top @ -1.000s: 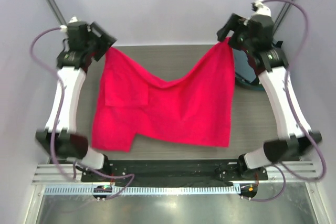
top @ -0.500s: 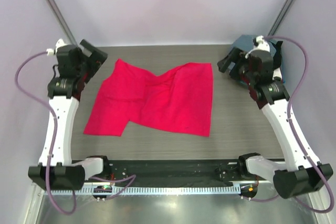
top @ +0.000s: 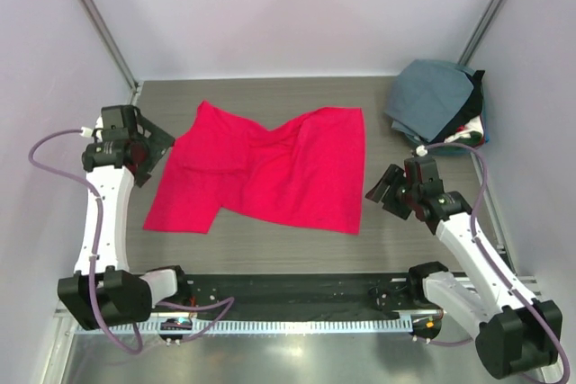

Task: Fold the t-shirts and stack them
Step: Flatten the tshirt out

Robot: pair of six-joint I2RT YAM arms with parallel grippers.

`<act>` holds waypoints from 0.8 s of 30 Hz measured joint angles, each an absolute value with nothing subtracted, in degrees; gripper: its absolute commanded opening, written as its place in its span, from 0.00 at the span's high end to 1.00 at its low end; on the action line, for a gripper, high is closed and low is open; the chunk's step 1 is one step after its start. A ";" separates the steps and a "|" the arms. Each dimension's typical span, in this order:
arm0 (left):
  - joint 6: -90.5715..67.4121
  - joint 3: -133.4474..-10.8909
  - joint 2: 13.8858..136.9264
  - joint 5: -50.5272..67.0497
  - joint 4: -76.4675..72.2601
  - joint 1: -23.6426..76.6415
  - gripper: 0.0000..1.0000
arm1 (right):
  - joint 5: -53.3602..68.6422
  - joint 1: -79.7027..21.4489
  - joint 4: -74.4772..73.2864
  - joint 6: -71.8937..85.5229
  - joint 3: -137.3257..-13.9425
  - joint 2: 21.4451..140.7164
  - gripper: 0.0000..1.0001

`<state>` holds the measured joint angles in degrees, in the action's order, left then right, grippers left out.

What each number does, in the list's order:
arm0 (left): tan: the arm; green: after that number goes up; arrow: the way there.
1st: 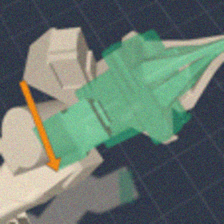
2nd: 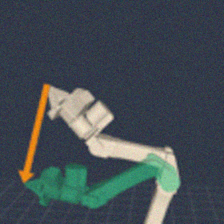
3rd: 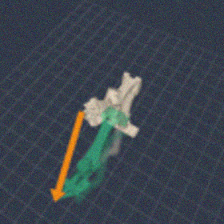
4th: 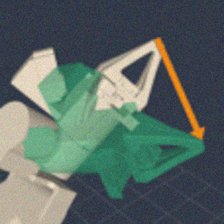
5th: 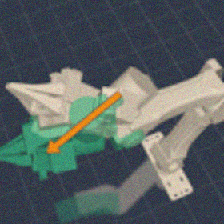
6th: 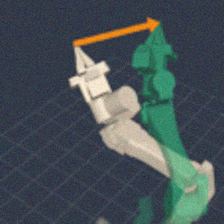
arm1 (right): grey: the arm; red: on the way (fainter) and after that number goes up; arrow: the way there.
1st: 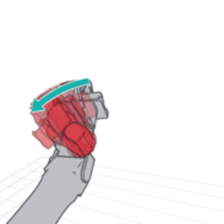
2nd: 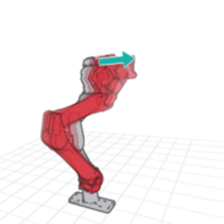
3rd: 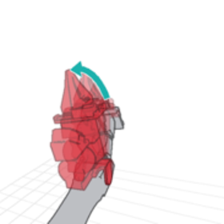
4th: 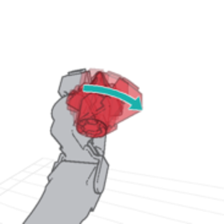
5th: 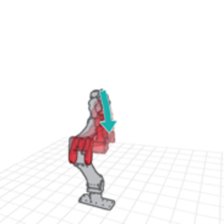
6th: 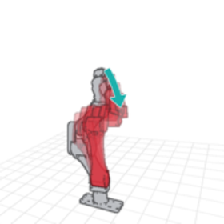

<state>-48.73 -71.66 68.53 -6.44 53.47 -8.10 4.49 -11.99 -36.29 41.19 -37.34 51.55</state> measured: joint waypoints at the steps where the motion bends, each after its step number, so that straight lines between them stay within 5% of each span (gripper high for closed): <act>1: -48.75 -71.22 68.12 -6.44 53.93 -8.51 0.02 | 4.60 -12.45 -36.03 41.56 -36.84 50.83 0.36; 14: -51.31 -64.55 65.04 -6.07 55.61 -11.92 0.09 | 3.27 -28.69 -32.53 50.87 -28.38 53.39 0.51; 24: -53.80 -63.79 64.60 -6.17 56.66 -12.56 0.09 | -2.92 -30.74 -29.78 55.33 -26.22 58.28 0.53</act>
